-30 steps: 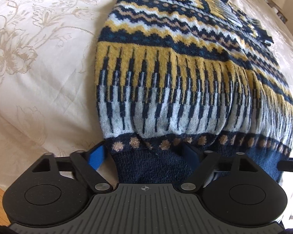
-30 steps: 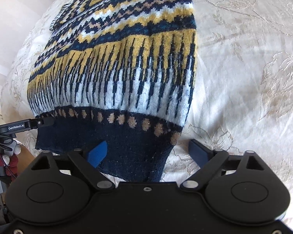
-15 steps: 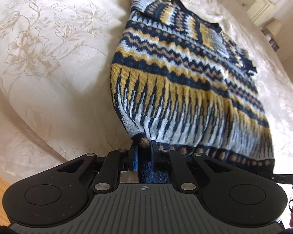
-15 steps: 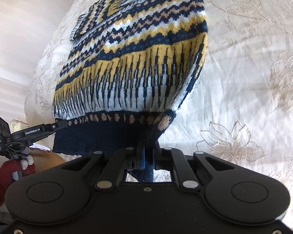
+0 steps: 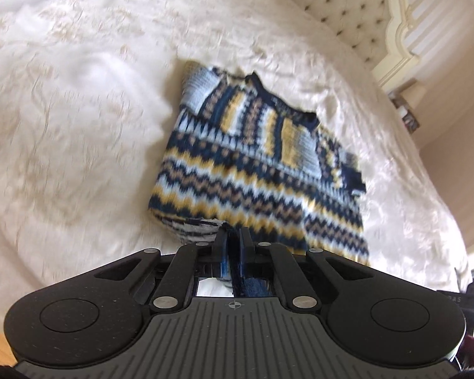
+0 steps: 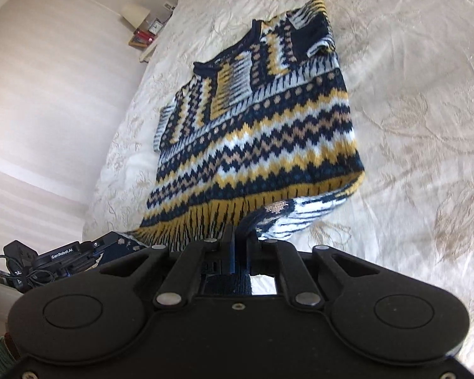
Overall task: Fold small clothes
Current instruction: 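Lift the hem with both grippers and fold it toward the collar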
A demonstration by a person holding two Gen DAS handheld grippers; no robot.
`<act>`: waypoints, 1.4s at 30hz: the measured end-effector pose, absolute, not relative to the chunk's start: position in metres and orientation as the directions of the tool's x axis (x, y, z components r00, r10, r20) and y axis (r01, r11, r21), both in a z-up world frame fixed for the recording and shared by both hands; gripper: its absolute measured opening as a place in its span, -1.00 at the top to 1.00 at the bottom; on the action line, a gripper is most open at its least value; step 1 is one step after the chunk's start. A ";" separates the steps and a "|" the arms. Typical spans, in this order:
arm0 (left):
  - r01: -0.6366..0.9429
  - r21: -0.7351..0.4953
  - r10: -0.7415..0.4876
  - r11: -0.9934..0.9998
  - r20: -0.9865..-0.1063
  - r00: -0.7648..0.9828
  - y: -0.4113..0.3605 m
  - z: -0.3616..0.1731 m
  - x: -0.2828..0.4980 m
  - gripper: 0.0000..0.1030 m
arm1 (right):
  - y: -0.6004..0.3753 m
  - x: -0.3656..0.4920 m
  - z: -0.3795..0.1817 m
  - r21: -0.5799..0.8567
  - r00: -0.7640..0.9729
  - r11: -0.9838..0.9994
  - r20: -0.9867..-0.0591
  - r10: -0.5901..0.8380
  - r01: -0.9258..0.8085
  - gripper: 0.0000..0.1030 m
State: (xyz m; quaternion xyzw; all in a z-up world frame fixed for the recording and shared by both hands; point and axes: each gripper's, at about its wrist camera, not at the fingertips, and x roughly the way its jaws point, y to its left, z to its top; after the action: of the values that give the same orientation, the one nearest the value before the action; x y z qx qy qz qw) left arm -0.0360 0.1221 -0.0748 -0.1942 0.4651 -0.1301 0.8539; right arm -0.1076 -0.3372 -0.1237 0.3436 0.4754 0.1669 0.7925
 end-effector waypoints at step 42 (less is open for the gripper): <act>0.384 -0.217 -0.390 0.898 -0.797 0.461 0.089 -0.119 0.141 0.23 | -0.377 0.070 -0.142 0.650 0.664 0.696 -0.669 0.334 0.305 -0.05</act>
State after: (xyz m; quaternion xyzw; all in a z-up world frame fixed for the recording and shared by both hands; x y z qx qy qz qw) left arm 0.1413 0.0890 -0.1188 -0.0033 0.4670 -0.2263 0.8548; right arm 0.0695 -0.3774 -0.1418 0.3899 0.4100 0.0086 0.8245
